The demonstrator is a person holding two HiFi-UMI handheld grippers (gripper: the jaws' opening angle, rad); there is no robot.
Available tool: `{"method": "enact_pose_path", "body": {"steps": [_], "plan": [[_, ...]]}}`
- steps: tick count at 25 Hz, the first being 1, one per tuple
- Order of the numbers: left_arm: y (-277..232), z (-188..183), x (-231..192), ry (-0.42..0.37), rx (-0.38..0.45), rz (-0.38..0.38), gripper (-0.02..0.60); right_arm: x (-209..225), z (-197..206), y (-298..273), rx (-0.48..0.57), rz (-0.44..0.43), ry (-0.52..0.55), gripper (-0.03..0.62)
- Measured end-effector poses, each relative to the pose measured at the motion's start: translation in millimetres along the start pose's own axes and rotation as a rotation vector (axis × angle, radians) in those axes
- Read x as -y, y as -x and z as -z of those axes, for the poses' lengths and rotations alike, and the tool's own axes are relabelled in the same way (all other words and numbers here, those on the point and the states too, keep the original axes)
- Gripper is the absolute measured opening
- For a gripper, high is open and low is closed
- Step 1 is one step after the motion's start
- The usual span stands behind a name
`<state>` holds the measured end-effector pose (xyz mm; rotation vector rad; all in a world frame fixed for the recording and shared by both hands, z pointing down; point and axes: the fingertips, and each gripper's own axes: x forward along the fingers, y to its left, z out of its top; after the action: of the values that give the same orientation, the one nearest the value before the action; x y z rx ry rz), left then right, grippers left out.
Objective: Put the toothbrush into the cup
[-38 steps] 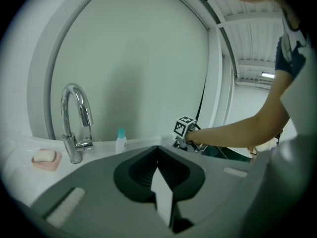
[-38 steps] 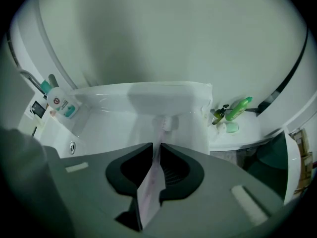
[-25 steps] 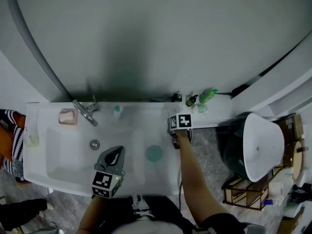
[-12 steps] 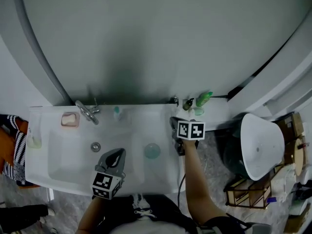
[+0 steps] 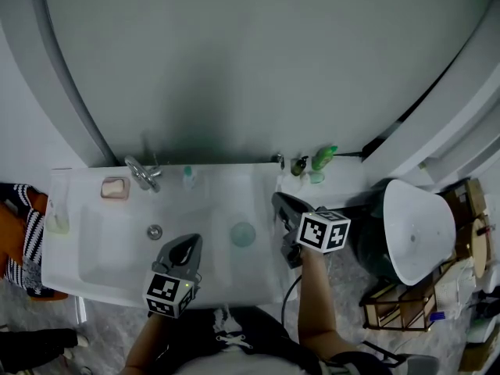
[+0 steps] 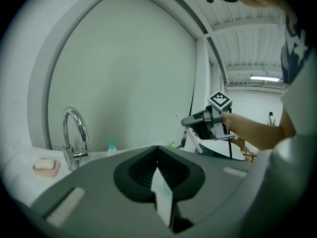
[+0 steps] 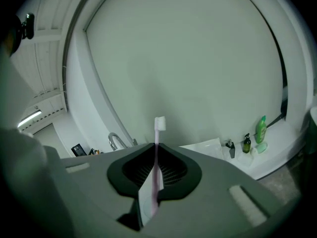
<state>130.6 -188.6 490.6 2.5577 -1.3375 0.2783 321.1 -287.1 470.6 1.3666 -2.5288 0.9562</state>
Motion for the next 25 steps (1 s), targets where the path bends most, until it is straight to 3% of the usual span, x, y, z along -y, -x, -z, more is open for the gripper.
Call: {"method": "enact_pose_path", "body": {"steps": [9,18,25], "plan": [[18,0,8,-0.004,0.014,-0.003,0.000,-61,-10,45,0.295,-0.219,0.113,0.025],[25,5,6,0.008,0.016,-0.015,0.000,-79,4,36,0.320,-0.256,0.228,0.025],[26,4,-1,0.023,0.012,-0.028,0.000,-80,12,12,0.279,-0.281,0.236,0.026]]}}
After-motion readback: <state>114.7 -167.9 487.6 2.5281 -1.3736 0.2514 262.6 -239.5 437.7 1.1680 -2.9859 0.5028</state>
